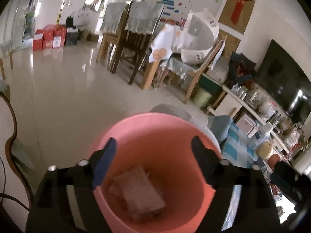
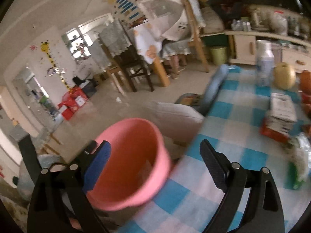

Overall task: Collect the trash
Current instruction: 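Carry both items to the pink bucket and open both tools to drop them, then move both tools back over the table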

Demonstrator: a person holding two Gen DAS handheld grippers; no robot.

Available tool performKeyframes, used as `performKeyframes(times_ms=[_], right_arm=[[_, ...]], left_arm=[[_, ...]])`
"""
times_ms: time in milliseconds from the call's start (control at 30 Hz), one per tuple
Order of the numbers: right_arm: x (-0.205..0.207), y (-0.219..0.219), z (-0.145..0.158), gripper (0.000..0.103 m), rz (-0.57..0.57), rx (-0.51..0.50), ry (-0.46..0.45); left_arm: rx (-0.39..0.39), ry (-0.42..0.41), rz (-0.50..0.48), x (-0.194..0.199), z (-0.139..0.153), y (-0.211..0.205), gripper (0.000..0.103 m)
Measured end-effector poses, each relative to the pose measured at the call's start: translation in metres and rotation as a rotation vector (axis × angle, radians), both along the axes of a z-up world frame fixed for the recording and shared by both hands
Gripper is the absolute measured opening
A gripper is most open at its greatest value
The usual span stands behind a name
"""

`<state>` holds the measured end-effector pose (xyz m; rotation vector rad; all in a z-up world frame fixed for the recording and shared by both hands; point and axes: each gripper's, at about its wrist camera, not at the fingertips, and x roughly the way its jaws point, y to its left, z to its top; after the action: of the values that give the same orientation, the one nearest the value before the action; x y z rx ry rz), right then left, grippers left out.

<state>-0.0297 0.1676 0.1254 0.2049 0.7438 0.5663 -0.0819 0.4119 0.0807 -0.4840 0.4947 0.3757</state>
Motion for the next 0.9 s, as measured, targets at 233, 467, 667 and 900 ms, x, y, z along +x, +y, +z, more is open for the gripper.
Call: performKeyframes(times_ms=[233,467,667,900], right_arm=[[-0.029,-0.053,-0.012,0.095,-0.07,-0.058,-0.047],[-0.056,-0.086,-0.017,0.098,-0.062,-0.132,-0.097],[-0.071,-0.115,-0.026,0.098,-0.079,-0.123,-0.068],[-0.082,-0.158,-0.035,0.098,-0.11,-0.088,-0.029]], left_arm=[[0.048,-0.051,-0.133,0.004,0.006,-0.029,0.088],[0.121,0.014,-0.229,0.007,0.011,-0.07,0.088],[0.162,0.004,-0.319,-0.001,0.01,-0.1,0.088],[0.294,0.06,-0.364,-0.005,-0.001,-0.142,0.088]])
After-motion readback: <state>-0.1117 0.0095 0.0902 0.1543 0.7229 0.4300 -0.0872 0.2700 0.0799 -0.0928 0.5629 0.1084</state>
